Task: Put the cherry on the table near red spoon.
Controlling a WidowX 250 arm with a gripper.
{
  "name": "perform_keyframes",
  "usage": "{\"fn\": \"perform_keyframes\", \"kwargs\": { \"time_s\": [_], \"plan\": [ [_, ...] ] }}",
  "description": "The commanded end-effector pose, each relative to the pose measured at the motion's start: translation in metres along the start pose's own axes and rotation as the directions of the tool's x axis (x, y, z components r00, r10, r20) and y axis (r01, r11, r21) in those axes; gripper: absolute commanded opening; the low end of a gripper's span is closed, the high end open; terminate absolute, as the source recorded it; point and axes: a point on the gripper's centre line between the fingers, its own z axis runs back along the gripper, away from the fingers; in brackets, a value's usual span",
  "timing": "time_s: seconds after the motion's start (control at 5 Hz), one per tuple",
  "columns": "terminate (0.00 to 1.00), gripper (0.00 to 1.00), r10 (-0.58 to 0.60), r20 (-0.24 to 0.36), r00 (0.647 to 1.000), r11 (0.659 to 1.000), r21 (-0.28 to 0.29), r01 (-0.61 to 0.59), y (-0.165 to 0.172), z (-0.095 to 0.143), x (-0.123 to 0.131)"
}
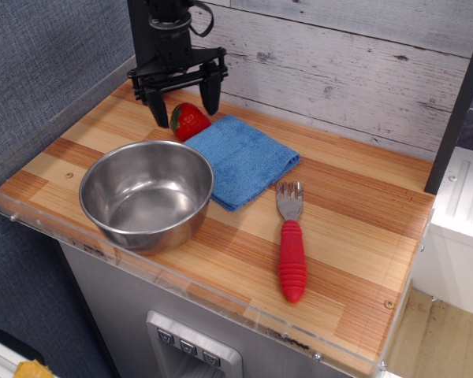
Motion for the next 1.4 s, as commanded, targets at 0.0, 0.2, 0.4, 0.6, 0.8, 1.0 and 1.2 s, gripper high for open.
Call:
{"fn": "perform_keyframes", "kwargs": {
  "time_s": [0.0, 0.2, 0.4, 0.6, 0.8, 1.0, 1.2],
  "plan": [
    [0.00, 1.00, 0.000, 0.028, 1.000, 1.000, -0.011, 0.000, 0.006, 0.006, 0.006],
    [0.00, 0.00, -0.011, 0.027, 1.000, 1.000, -0.003, 0.011, 0.008, -0.003, 0.003],
    [0.00, 0.00, -0.018, 0.066, 0.998, 1.000, 0.004, 0.018, 0.007, 0.001, 0.001],
    [0.00, 0.00, -0.028, 0.081, 0.996, 1.000, -0.001, 0.028, 0.004, 0.005, -0.001],
    [0.00, 0.00, -0.030, 0.096, 0.995, 0.999, -0.025, 0.032, 0.002, 0.015, -0.004],
    [0.00, 0.00, -0.023, 0.141, 0.990, 0.996, -0.079, 0.034, -0.004, 0.042, -0.006],
    [0.00, 0.00, -0.003, 0.192, 0.981, 0.991, -0.132, 0.029, -0.005, 0.070, -0.008]
  ]
}}
